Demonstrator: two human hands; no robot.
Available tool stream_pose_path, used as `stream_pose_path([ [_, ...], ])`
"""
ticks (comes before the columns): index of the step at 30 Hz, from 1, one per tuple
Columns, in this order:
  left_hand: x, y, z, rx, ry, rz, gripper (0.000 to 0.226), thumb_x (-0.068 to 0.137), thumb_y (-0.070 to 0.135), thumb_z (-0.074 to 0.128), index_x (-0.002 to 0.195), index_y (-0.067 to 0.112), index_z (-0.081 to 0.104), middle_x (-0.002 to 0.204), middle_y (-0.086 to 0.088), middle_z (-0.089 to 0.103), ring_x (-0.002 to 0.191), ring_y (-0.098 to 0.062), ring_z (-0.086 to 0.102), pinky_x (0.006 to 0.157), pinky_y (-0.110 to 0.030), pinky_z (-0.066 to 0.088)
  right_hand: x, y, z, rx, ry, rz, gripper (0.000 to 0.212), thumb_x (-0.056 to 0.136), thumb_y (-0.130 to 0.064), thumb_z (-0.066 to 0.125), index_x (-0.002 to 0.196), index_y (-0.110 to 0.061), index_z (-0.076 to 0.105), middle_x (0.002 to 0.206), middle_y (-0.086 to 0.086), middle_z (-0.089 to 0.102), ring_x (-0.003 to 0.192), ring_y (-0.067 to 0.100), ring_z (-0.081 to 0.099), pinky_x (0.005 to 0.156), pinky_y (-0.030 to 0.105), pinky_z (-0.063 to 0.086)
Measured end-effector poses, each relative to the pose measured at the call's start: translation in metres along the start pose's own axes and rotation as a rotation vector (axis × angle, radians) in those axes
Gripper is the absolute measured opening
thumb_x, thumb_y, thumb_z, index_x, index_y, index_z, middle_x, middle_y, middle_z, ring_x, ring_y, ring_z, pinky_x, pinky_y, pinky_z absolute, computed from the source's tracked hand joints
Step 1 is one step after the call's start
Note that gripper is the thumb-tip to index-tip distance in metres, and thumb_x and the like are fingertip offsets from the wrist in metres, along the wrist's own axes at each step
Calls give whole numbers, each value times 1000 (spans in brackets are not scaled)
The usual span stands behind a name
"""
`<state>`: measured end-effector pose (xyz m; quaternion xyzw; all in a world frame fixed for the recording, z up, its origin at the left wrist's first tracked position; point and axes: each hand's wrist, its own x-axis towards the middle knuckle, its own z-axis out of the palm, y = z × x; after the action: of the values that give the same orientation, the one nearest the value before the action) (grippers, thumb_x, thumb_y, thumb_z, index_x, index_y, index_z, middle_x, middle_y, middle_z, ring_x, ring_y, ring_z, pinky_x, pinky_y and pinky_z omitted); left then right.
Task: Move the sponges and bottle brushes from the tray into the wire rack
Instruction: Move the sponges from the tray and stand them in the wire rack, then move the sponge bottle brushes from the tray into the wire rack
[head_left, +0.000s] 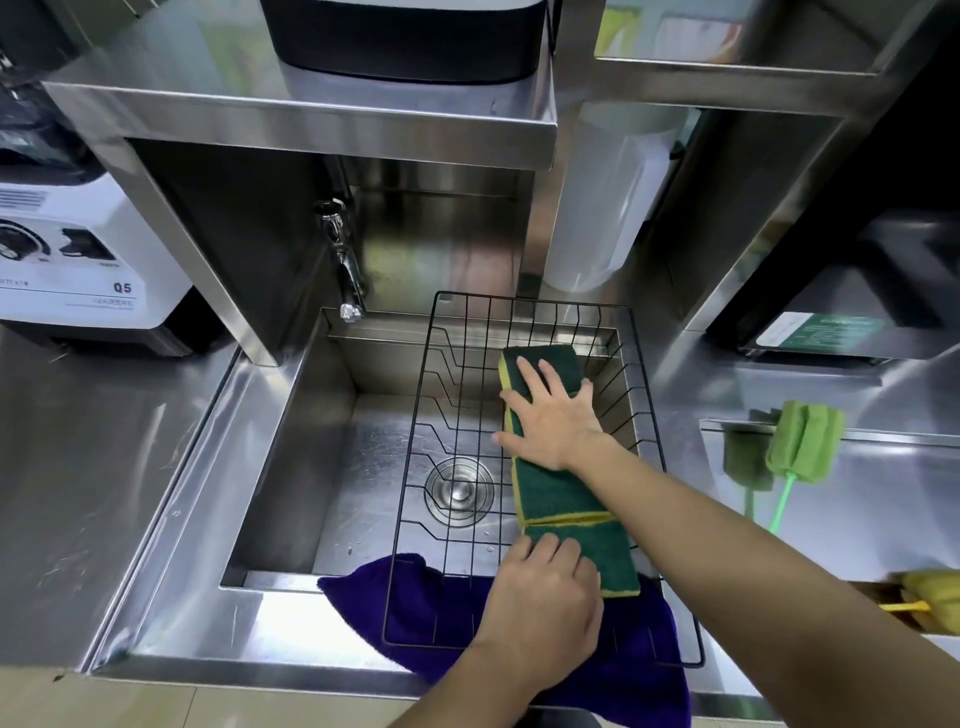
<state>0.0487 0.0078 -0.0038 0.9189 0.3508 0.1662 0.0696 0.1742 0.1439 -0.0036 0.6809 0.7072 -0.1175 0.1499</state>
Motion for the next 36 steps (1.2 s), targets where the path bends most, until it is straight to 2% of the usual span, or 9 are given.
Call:
stream_pose_path([
  [5,0,0,1,-6,17,-10,22,81,28,48,64,17,59,65,1,55,62,-17,49,61,-28,42,-6,-19,4,32,-3,128,56,98,-47,24,148,-22,17,160,3,-14,147,31,-9,101,71,24],
  [10,-1,-1,1,-7,34,-3,21,80,25,49,63,16,57,63,-1,54,61,-19,49,60,-28,41,-11,-27,3,-25,77,218,55,96,-41,31,144,-16,25,161,5,-3,140,35,14,93,56,36],
  [14,-1,-1,2,-4,34,1,20,80,24,50,63,15,57,63,-1,54,61,-19,49,60,-29,41,-13,-24,3,-82,80,185,62,94,-51,30,145,-16,25,160,7,1,138,35,17,95,55,34],
  [19,-1,-2,2,15,-6,8,23,81,25,48,65,16,60,65,0,56,61,-18,51,59,-28,42,-9,-13,-8,20,-61,114,69,89,-68,28,148,-34,19,161,3,-3,143,36,8,108,62,18],
  [23,1,-2,-1,23,-16,-12,28,83,31,43,64,18,60,64,2,56,60,-18,51,58,-28,41,-24,5,-23,259,75,78,64,91,-59,38,147,-33,21,158,7,16,140,33,21,110,54,18],
  [26,4,3,-4,6,-25,-8,33,83,37,43,64,18,61,64,1,57,61,-19,51,59,-29,42,-43,32,-28,368,304,200,54,94,-44,45,141,-20,37,148,8,36,134,28,35,107,47,27],
  [30,6,25,-2,-3,-89,74,37,84,46,43,68,19,63,66,3,58,61,-19,53,58,-31,43,-79,78,-19,460,547,507,34,93,-24,50,120,-2,52,124,18,53,115,36,50,92,44,42],
  [33,5,41,6,5,-133,164,42,84,51,42,70,18,64,67,2,60,62,-19,54,59,-32,44,-111,107,2,525,592,742,31,91,-18,52,115,1,50,121,21,52,113,38,51,88,45,44],
  [36,3,46,12,25,-158,238,45,85,52,40,71,17,64,70,0,60,64,-20,56,60,-33,46,-141,124,27,516,530,923,41,90,-23,54,121,2,46,127,21,50,119,38,48,92,47,44],
])
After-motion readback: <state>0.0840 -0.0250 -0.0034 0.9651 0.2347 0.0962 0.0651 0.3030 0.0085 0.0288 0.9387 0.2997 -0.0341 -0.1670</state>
